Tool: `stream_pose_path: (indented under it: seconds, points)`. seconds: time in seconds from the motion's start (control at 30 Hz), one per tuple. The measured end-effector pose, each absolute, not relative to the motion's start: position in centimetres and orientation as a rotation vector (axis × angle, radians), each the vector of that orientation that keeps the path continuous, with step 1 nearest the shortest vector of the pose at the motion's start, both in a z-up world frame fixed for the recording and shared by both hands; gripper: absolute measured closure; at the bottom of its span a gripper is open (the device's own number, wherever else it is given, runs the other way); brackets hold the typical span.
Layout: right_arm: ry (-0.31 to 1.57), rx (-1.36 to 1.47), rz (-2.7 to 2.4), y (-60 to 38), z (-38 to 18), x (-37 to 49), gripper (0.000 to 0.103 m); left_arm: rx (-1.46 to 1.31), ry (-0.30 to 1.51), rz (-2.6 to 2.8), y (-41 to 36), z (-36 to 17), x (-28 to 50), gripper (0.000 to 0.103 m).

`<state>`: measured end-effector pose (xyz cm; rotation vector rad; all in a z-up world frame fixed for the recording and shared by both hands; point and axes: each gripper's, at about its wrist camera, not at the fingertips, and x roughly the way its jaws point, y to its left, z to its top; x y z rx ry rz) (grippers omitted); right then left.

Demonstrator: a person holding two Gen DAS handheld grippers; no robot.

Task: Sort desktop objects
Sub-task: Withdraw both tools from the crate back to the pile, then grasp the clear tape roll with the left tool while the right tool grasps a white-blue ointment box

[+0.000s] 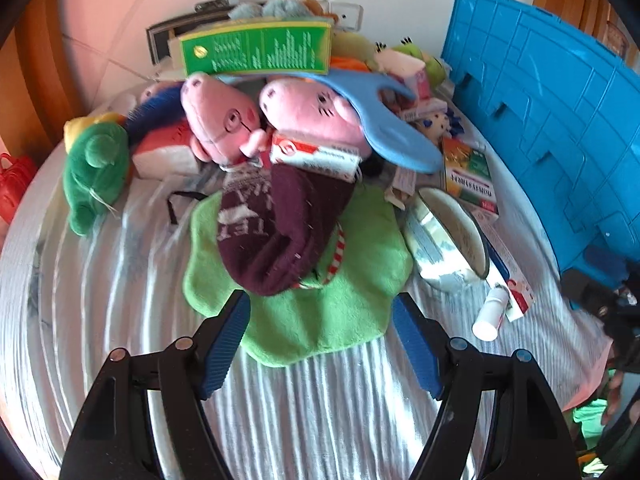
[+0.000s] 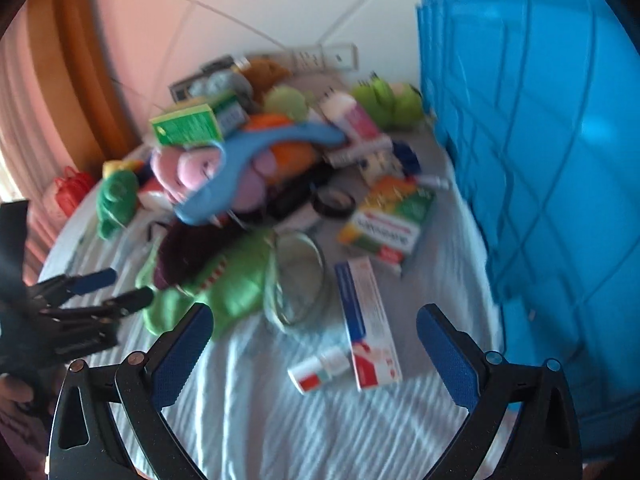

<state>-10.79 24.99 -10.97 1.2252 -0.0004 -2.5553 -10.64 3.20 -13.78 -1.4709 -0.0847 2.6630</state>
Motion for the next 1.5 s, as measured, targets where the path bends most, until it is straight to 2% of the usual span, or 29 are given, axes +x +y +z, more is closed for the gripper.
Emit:
stream_pose_path:
  seconds: [0.13, 0.17, 0.2, 0.23, 0.27, 0.3, 0.57, 0.7, 0.73, 0.87, 0.97, 1.1, 1.37, 1.5]
  points:
    - [-0.045, 1.382, -2.556, 26.8, -14.2, -10.9, 0.001, -1.536, -0.077, 2.592, 4.5, -15.3, -11.4, 0.030]
    - [-0.043, 1.428, -2.560, 27.2, -15.0, -10.9, 0.004, -1.543, -0.068, 2.580, 4.9, -15.6, -11.6, 0.030]
    - [-0.048, 1.457, -2.555, 27.5, -15.7, -10.9, 0.018, -1.542, -0.059, 2.567, 5.5, -15.7, -11.9, 0.030]
    - [-0.058, 1.484, -2.547, 27.9, -16.2, -10.8, 0.036, -1.534, -0.052, 2.561, 6.0, -15.6, -12.2, 0.030]
    - [-0.066, 1.517, -2.546, 28.4, -16.8, -10.8, 0.043, -1.521, -0.042, 2.558, 6.6, -15.5, -12.5, 0.030]
    - [-0.077, 1.535, -2.543, 28.8, -17.1, -10.8, 0.046, -1.494, -0.026, 2.552, 7.5, -15.2, -13.0, 0.030]
    - [-0.091, 1.567, -2.547, 30.8, -18.0, -10.7, 0.045, -1.416, 0.056, 2.484, 14.9, -15.0, -17.5, 0.030]
    - [-0.059, 1.573, -2.526, 31.0, -18.3, -10.7, 0.038, -1.514, 0.197, 2.462, 17.9, -17.5, -19.9, 0.030]
    - [-0.054, 1.572, -2.520, 31.1, -18.3, -10.7, 0.038, -1.545, 0.258, 2.479, 18.2, -18.3, -20.3, 0.034]
    - [-0.040, 1.566, -2.505, 31.1, -18.3, -11.2, 0.038, -1.532, 0.165, 2.455, 16.2, -18.2, -19.1, 0.041]
    - [-0.012, 1.552, -2.482, 30.4, -18.3, -11.8, 0.038, -1.535, 0.167, 2.443, 14.3, -18.1, -17.0, 0.043]
    - [0.018, 1.533, -2.460, 29.2, -18.3, -13.1, 0.038, -1.524, 0.138, 2.455, 12.5, -18.6, -14.9, 0.043]
    - [0.146, 1.455, -2.484, 27.0, -17.1, -15.6, 0.038, -1.544, 0.102, 2.443, 13.0, -18.2, -16.3, 0.043]
    - [0.143, 1.548, -2.451, 26.9, -18.9, -18.1, 0.041, -1.537, 0.169, 2.460, 13.8, -19.2, -17.4, 0.039]
